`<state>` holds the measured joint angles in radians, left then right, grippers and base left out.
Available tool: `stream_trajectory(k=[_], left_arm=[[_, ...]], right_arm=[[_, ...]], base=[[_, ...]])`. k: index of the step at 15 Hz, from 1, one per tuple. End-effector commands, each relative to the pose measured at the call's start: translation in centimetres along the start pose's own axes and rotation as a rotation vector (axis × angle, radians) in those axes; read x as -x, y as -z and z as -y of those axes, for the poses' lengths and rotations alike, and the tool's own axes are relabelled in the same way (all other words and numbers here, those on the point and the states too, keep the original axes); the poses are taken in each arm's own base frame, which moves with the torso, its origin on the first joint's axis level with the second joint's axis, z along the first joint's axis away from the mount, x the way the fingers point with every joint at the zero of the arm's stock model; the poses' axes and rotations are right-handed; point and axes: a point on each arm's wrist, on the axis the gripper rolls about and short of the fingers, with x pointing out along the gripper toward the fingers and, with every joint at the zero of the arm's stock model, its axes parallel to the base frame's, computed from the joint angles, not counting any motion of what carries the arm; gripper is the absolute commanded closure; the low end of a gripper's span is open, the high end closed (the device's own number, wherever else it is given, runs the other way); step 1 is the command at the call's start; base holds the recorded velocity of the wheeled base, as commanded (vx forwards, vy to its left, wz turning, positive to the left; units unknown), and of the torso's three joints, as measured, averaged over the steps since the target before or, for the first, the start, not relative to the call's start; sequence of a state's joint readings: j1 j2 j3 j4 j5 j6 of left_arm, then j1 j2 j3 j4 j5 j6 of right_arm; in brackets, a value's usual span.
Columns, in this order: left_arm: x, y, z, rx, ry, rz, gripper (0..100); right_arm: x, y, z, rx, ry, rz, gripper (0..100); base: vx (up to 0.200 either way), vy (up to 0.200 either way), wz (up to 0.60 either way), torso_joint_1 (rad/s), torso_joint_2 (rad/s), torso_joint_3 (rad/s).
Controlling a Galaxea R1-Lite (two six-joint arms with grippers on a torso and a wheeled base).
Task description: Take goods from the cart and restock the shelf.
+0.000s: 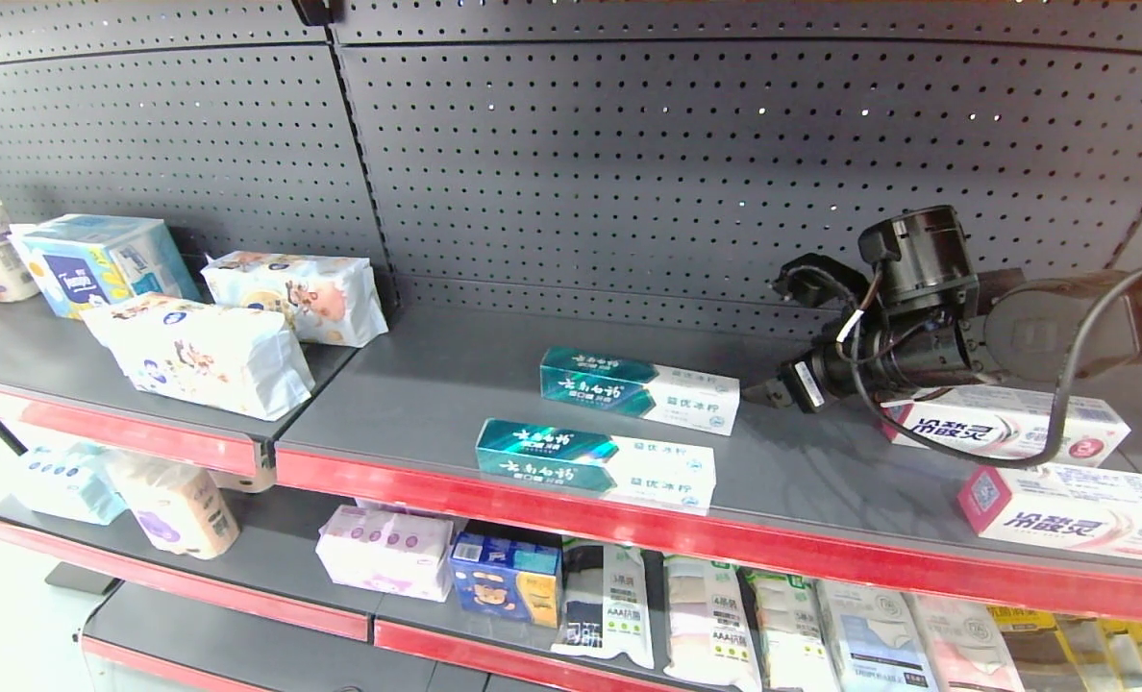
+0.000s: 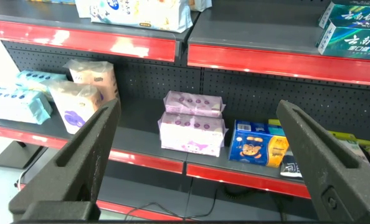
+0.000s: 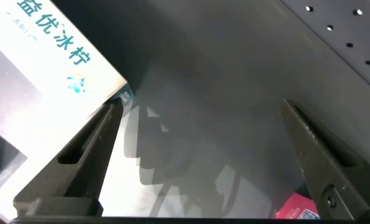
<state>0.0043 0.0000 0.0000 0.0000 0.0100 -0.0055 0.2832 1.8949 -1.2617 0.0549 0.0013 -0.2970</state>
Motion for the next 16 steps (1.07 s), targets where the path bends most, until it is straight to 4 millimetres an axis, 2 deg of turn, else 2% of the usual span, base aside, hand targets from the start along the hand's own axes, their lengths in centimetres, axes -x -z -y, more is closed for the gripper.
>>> stream_trajectory(k=[1,16], left_arm=[[0.00,0.00,0.00,0.001,-0.001,0.000,0],[0.00,0.00,0.00,0.001,-0.001,0.000,0]], right_arm=[[-0.18,-0.04,-0.13,0.003,-0.004,-0.001,0],[-0.36,-0.26,-0.64,0.002,-0.014,0.004,0]], base=[[0.000,0.000,0.00,0.000,0.00,0.000],[0.000,0.000,0.00,0.000,0.00,0.000]])
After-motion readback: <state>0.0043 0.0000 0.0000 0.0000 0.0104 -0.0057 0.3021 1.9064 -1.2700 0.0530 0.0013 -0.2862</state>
